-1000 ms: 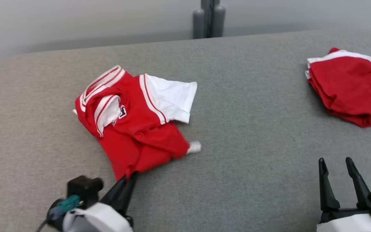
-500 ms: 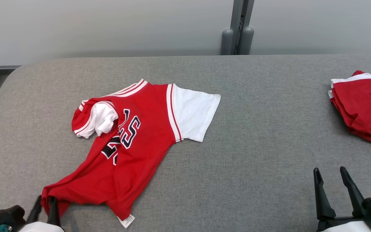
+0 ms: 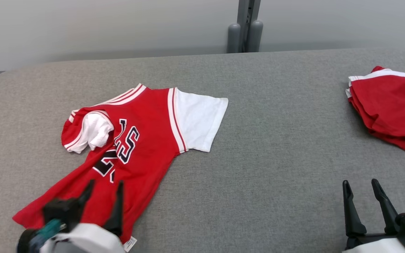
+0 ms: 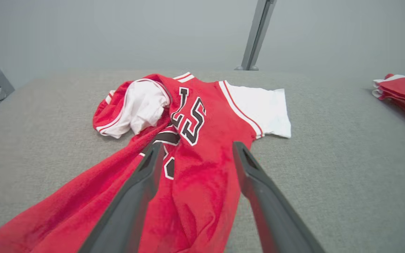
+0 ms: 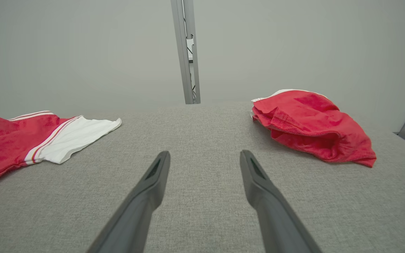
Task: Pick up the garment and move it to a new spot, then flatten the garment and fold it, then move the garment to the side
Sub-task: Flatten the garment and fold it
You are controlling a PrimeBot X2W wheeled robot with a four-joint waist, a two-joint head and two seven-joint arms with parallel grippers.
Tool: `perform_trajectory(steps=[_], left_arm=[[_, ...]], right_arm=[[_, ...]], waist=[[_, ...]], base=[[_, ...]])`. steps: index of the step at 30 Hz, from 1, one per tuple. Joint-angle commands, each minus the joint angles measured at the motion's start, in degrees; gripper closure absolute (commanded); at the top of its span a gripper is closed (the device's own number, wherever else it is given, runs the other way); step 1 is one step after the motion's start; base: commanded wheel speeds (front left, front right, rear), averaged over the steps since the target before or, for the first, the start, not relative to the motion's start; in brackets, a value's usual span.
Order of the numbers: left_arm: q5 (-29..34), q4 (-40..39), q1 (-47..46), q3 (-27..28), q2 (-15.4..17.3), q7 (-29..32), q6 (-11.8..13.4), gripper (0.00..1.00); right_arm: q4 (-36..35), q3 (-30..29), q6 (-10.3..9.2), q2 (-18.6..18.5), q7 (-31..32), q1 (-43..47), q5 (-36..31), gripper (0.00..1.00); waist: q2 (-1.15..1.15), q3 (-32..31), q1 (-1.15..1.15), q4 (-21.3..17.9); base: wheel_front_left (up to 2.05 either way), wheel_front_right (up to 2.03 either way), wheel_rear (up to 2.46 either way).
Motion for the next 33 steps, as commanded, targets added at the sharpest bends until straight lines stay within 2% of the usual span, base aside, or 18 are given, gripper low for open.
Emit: perform_trajectory(steps=[1,3,7,13,14,15,16,22,25,29,30,31,32,33], left_arm=[[1.1,0.1,-2.5,-1.7,-0.1,1.7,-0.5,0.0],[2.3,2.2,-4.7,-4.7,-0.5,4.8,-1.0,0.0],[2.5,7.0,-6.6,-6.7,-0.6,8.6,-1.5,0.0],[0.3,10.0,-3.5,-7.4,2.4,12.9,-3.0,0.0],[0.1,10.3,-3.2,-7.4,2.6,13.3,-2.9,0.06],[-0.2,10.5,-3.0,-7.1,2.8,13.4,-2.9,0.66],[-0.8,10.6,-2.6,-7.3,3.0,13.9,-3.4,1.0],[-1.1,4.8,-5.4,-7.8,2.5,13.2,-5.9,1.0],[-1.3,0.1,-8.4,-8.4,1.0,13.6,-6.9,1.0],[-6.4,-0.8,-12.2,-7.3,-4.5,12.8,-8.5,0.98],[-7.8,0.3,-13.0,-7.0,-6.3,12.3,-8.7,0.57],[-8.1,2.1,-13.9,-7.1,-7.4,12.0,-9.0,0.1],[-7.5,4.1,-14.7,-7.7,-7.9,11.6,-9.4,0.0],[-7.2,5.9,-15.3,-8.2,-8.8,10.9,-9.7,0.0]], right_arm=[[-0.2,-0.2,0.01,-0.3,-0.3,-0.8,0.4,0.0],[-0.2,0.4,0.01,-0.3,-0.3,-1.2,0.4,0.0],[0.0,0.6,0.0,-0.4,-0.3,-2.2,1.1,0.0],[-0.1,0.1,0.01,-0.3,-0.3,-1.8,1.9,0.0],[-0.1,0.0,0.0,-0.3,-0.3,-1.8,2.1,0.0],[-0.2,-0.1,0.01,-0.3,-0.3,-1.9,2.1,0.0],[-0.2,-0.1,0.01,-0.3,-0.3,-1.9,2.2,0.0],[-0.2,-0.1,0.01,-0.3,-0.3,-2.2,2.3,0.0],[-0.1,-0.1,0.01,-0.3,-0.3,-2.4,2.4,0.0],[0.0,0.3,0.01,-0.3,-0.3,-3.1,2.7,0.0],[0.0,0.5,0.01,-0.3,-0.3,-3.2,2.9,0.0],[0.1,0.7,0.01,-0.3,-0.3,-3.3,3.0,0.0],[0.1,0.9,0.01,-0.3,-0.3,-3.3,3.0,0.0],[0.2,1.1,0.01,-0.3,-0.3,-3.3,3.3,0.0]], waist=[[0.0,0.6,0.0,-0.6],[0.0,1.1,0.0,-1.7],[0.0,2.0,0.0,-4.7],[0.0,3.2,0.0,-7.6],[0.0,3.3,0.0,-8.0],[0.0,3.4,0.0,-8.3],[0.0,3.5,0.0,-8.5],[0.0,3.4,0.0,-9.1],[0.0,3.3,0.0,-9.1],[0.0,3.4,0.0,-9.4],[0.0,3.5,0.0,-9.6],[0.0,3.6,0.0,-9.8],[0.0,3.7,0.0,-10.1],[0.0,3.7,0.0,-10.4]], base=[[0.0,0.0,0.0],[0.0,0.0,0.0],[0.0,0.0,0.0],[0.0,0.0,0.0],[0.0,0.0,0.0],[0.0,0.0,0.0],[0.0,0.0,0.0],[0.0,0.0,0.0],[0.0,0.0,0.0],[0.0,0.0,0.0],[0.0,0.0,0.0],[0.0,0.0,0.0],[0.0,0.0,0.0],[0.0,0.0,0.0]])
